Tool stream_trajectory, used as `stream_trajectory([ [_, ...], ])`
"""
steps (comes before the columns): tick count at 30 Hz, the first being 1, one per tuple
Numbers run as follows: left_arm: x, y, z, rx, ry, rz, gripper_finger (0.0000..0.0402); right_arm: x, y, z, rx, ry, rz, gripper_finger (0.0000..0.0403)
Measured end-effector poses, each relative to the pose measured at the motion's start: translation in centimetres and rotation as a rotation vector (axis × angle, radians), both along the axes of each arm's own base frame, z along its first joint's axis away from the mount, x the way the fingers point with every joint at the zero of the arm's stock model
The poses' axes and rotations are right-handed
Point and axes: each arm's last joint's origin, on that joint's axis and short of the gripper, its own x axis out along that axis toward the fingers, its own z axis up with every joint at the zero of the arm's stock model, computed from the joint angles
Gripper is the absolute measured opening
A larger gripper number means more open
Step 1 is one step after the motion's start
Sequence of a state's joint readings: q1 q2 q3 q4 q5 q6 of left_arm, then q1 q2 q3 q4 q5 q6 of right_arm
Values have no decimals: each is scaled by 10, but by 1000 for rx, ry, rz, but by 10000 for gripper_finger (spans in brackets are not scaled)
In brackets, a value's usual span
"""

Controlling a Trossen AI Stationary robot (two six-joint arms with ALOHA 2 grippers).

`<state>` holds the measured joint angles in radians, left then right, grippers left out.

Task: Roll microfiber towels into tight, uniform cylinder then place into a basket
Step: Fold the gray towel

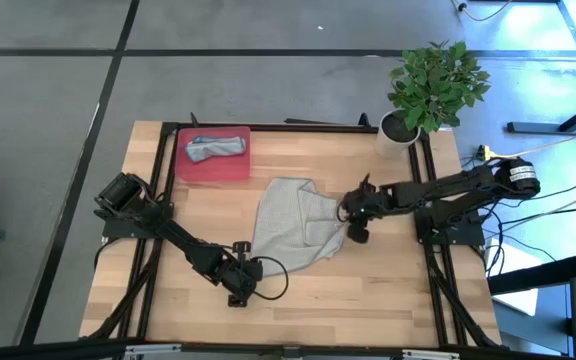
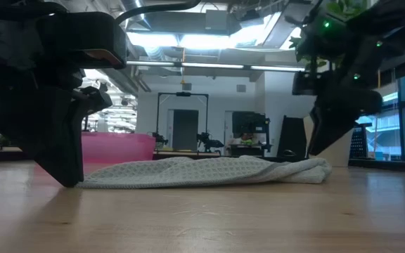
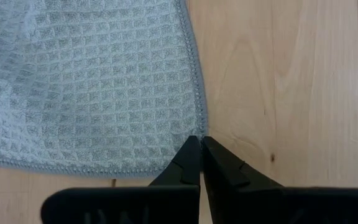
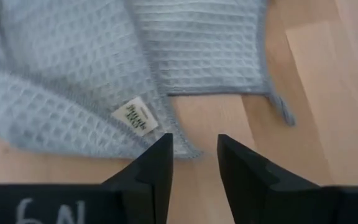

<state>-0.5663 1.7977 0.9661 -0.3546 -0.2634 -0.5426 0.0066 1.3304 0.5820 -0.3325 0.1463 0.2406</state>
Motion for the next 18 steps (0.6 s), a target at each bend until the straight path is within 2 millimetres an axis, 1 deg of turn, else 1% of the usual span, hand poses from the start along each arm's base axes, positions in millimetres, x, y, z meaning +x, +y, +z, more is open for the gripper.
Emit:
stream_trajectory([
  [5,0,0,0,-1,-2,0,0,0,-10,0,126,-31,-187,126],
  [9,0,0,0,-1,-3,1,0,1,-14,-1,194,-50,-341,126],
  [12,0,0,0,-1,-4,1,0,3,-15,-4,221,-64,-390,126],
  [18,0,0,0,-1,-4,1,0,4,-14,-6,252,-59,-414,126],
])
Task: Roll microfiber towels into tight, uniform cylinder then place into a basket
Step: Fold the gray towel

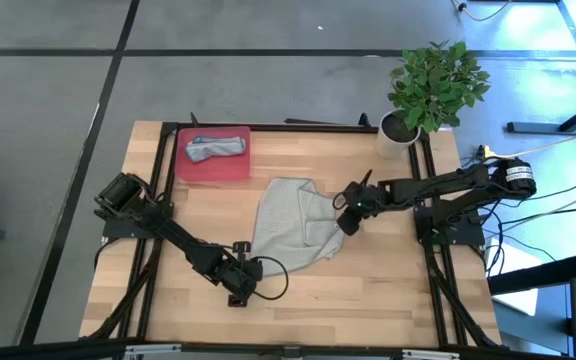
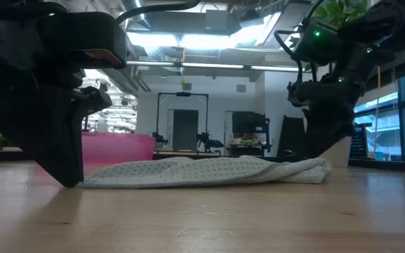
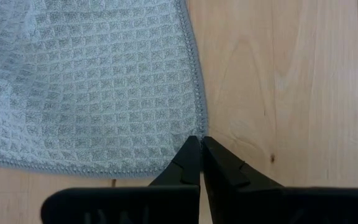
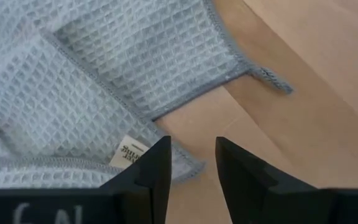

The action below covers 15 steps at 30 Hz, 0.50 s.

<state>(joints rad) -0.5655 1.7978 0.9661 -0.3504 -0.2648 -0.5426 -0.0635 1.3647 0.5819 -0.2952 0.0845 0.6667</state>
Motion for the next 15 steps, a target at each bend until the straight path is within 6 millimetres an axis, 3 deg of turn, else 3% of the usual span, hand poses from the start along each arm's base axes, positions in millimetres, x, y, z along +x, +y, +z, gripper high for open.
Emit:
stream_trajectory([
  [15,0,0,0,0,-1,0,0,3,0,-16,32,71,-28,126],
])
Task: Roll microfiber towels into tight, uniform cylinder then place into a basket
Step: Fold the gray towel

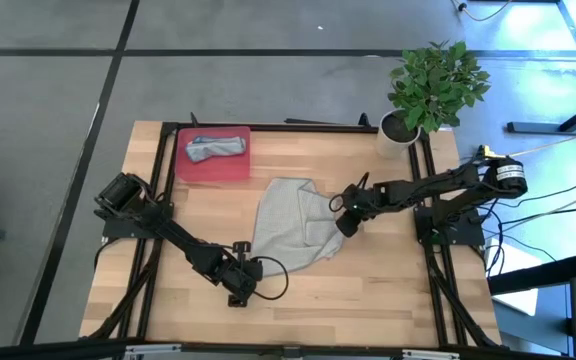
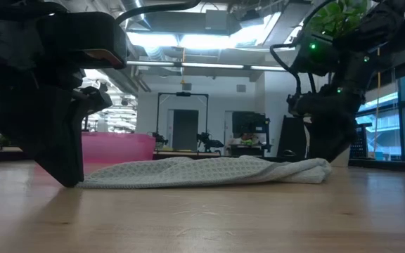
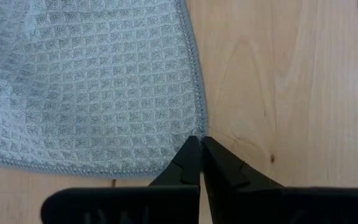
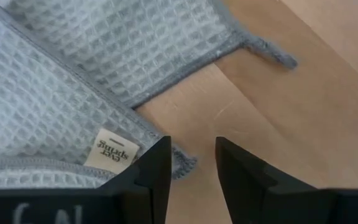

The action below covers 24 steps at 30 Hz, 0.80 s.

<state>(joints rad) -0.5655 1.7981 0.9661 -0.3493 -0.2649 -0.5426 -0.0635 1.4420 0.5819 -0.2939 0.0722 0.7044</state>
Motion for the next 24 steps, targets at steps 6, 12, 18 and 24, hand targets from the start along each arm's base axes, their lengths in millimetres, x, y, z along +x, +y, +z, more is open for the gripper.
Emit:
stream_trajectory([
  [6,0,0,0,0,0,0,0,0,1,-2,18,10,14,91],
  [12,0,0,0,1,0,1,0,1,1,-2,-19,15,62,12],
  [18,0,0,0,11,-7,8,0,11,6,11,-101,-3,109,11],
  [24,-4,4,13,40,-37,25,0,27,17,41,-196,16,157,6],
])
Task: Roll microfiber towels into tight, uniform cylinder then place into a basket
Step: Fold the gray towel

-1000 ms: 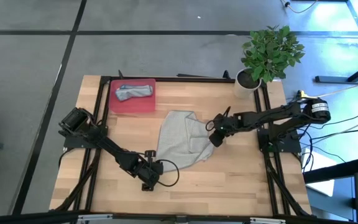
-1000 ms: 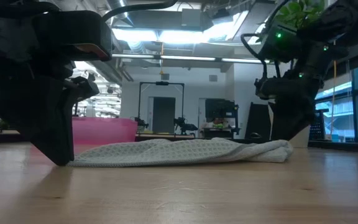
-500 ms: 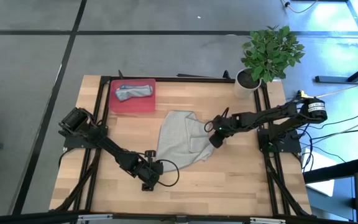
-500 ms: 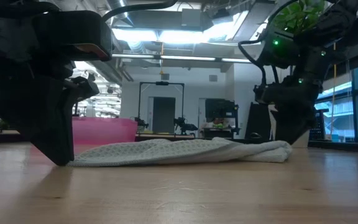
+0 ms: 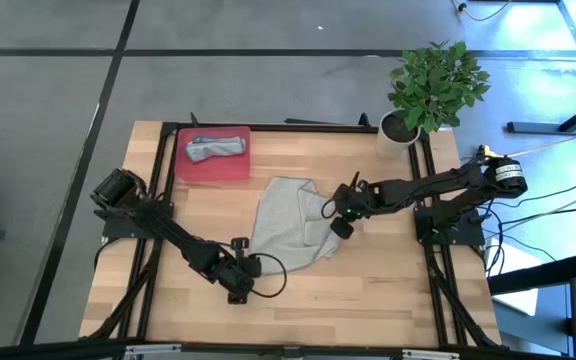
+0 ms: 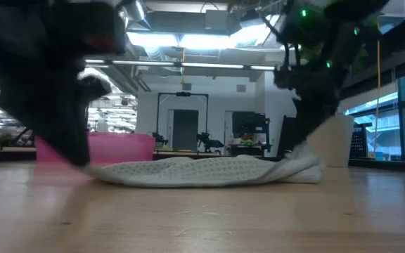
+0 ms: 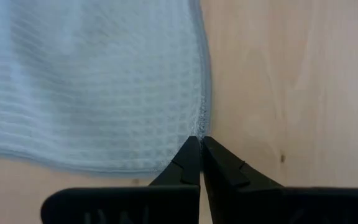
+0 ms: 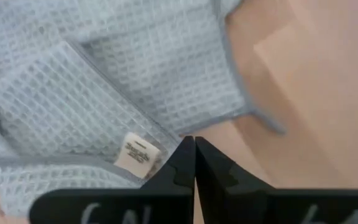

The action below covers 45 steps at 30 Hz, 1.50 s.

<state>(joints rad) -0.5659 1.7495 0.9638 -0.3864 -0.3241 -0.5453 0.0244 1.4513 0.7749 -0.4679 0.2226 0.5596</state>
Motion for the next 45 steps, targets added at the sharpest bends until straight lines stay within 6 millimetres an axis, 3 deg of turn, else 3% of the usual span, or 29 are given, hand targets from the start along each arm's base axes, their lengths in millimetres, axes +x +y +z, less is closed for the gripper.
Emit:
stream_trajectory([
  [8,-18,16,43,187,-111,46,0,20,22,66,-184,-3,76,5],
  [14,-33,39,88,238,-254,132,0,22,33,126,-370,-22,79,3],
  [21,-52,75,140,300,-411,199,0,13,33,175,-514,-16,49,3],
  [26,-57,92,196,438,-530,193,0,0,28,201,-606,13,-15,3],
  [34,-64,128,269,554,-593,332,0,-19,22,243,-669,-24,-109,3],
  [39,-70,149,286,573,-573,412,0,-27,21,265,-659,-85,-130,3],
  [45,-66,166,280,526,-493,393,0,-30,18,275,-656,-110,-138,3],
])
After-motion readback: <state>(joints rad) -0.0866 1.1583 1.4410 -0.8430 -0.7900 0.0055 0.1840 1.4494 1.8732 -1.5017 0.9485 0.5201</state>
